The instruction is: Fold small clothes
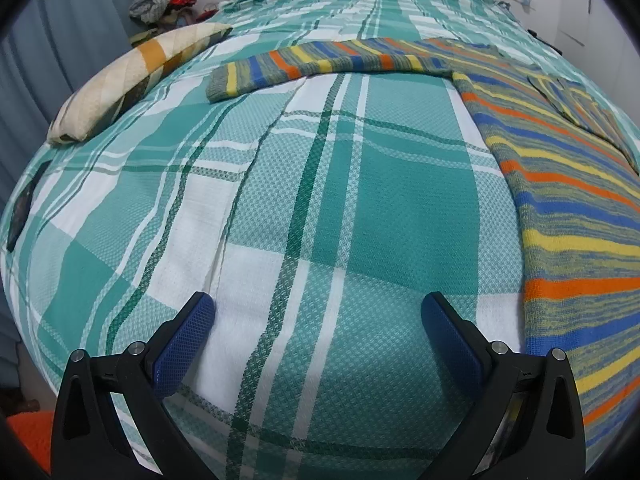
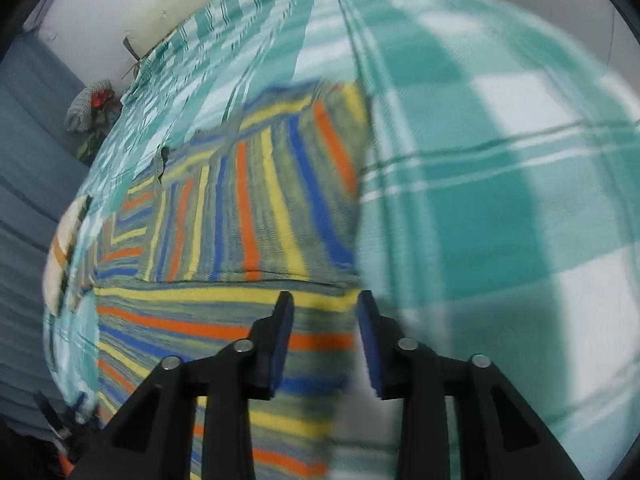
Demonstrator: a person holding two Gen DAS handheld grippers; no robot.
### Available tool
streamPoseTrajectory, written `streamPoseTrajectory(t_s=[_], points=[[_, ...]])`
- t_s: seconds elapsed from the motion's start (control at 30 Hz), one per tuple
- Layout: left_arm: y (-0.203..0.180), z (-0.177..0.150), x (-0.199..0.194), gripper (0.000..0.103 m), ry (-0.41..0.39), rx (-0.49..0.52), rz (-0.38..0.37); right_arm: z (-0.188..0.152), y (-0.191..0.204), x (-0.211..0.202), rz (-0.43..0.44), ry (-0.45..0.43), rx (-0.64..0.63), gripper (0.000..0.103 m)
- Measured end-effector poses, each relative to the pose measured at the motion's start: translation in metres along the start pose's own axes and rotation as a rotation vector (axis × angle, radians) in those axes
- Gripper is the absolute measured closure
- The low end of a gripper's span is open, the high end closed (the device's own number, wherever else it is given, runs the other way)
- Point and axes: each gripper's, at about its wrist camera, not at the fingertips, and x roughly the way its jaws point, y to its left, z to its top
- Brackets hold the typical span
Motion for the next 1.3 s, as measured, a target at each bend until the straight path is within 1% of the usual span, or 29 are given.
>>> streamPoseTrajectory(t_s=[0.07,0.1,0.17,0.23,0.33,0.4,0.47,0.57,0.67,0.73,0.8,1.03,1.3], points=[[0.0,0.0,0.0,0.001,0.002,0.001,-0.002,-0.012,-0.01,-0.021,-0.059,-0.052,-0.033,0.061],[0.0,0.0,0.0,0.001,0.001,0.001,-0.002,-0.02,-0.018,-0.03,-0.081,-0.068,-0.036,0.06],[0.0,0.0,-0.001,0.001,0.001,0.004,-0.004,-0.036,-0.026,-0.046,-0.11,-0.081,-0.018,0.06],[0.0,0.0,0.0,0.001,0.0,0.007,-0.004,-0.058,-0.045,-0.06,-0.139,-0.096,0.008,0.06],[0.0,0.0,0.0,0.001,-0.002,0.007,-0.004,-0.086,-0.056,-0.07,-0.195,-0.109,-0.002,0.06],[0.0,0.0,-0.001,0.001,-0.005,0.008,-0.001,-0.103,-0.062,-0.072,-0.25,-0.115,-0.039,0.055],[0.0,-0.001,-0.001,0.001,-0.008,0.008,0.0,-0.119,-0.067,-0.071,-0.284,-0.132,-0.073,0.044],[-0.001,-0.002,-0.001,0.001,-0.014,0.009,0.002,-0.135,-0.07,-0.067,-0.295,-0.169,-0.091,0.039],[-0.002,-0.002,-0.002,0.001,-0.018,0.009,0.004,-0.138,-0.069,-0.063,-0.299,-0.187,-0.086,0.033],[-0.002,-0.003,-0.002,0.001,-0.018,0.009,0.004,-0.14,-0.067,-0.058,-0.314,-0.189,-0.104,0.031],[-0.002,-0.003,-0.002,0.001,-0.019,0.008,0.004,-0.141,-0.065,-0.058,-0.325,-0.191,-0.116,0.031],[-0.002,-0.003,-0.002,0.001,-0.02,0.008,0.005,-0.145,-0.066,-0.056,-0.324,-0.208,-0.12,0.031],[-0.002,-0.003,-0.002,0.001,-0.021,0.008,0.005,-0.145,-0.066,-0.056,-0.325,-0.208,-0.121,0.03]])
